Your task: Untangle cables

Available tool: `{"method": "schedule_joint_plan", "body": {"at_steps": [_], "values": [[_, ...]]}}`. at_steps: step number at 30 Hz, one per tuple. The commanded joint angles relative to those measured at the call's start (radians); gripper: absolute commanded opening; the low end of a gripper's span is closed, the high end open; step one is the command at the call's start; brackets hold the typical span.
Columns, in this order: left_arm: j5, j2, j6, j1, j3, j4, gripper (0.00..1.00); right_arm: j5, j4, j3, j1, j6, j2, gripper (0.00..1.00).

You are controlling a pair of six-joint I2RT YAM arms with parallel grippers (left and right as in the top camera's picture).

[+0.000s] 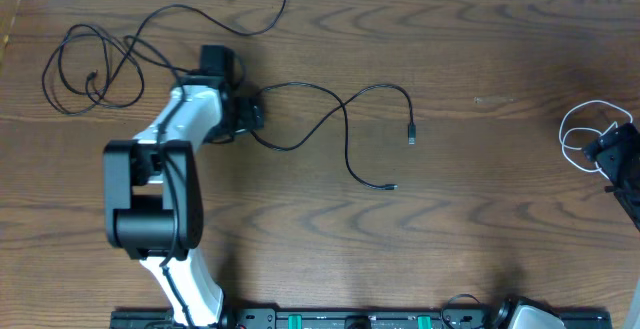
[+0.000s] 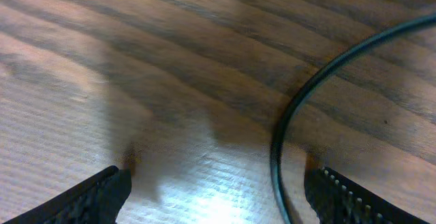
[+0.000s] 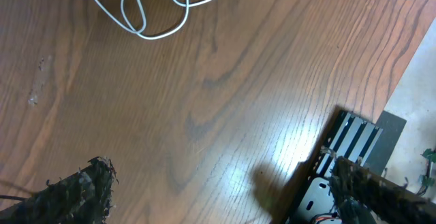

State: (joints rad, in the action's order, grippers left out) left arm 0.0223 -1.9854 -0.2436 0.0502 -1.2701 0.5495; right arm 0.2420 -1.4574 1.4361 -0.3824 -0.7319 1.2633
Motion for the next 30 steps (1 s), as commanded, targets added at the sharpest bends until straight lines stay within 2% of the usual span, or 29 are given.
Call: {"method": "schedule_joint_plan", "body": {"at_steps": [1,7,13,16,19,24,30], "values": [[0.118,-0.038,-0.007,0.028,0.007,-0.014,0.87,0.01,-0.001,0.001,-0.005,-0.015,-0.002,0.99],[0.117,-0.081,-0.043,0.028,0.007,-0.021,0.87,0.01,-0.001,0.001,-0.005,-0.015,-0.002,0.99],[0.117,-0.113,-0.043,0.026,0.007,-0.021,0.72,0.01,-0.001,0.001,-0.005,-0.015,-0.002,0.99],[0.095,-0.115,-0.042,0.02,0.007,-0.021,0.71,0.01,-0.001,0.001,-0.005,-0.015,-0.002,0.99],[0.043,-0.115,-0.042,0.001,0.007,-0.021,0.64,0.01,-0.001,0.001,-0.005,-0.015,-0.002,0.99],[-0.028,-0.115,-0.042,-0.031,0.007,-0.016,0.63,0.01,-0.001,0.001,-0.005,-0.015,-0.002,0.99],[-0.026,-0.115,-0.012,-0.032,0.008,-0.006,0.57,0.01,-0.001,0.001,-0.005,-0.015,-0.002,0.99]]}}
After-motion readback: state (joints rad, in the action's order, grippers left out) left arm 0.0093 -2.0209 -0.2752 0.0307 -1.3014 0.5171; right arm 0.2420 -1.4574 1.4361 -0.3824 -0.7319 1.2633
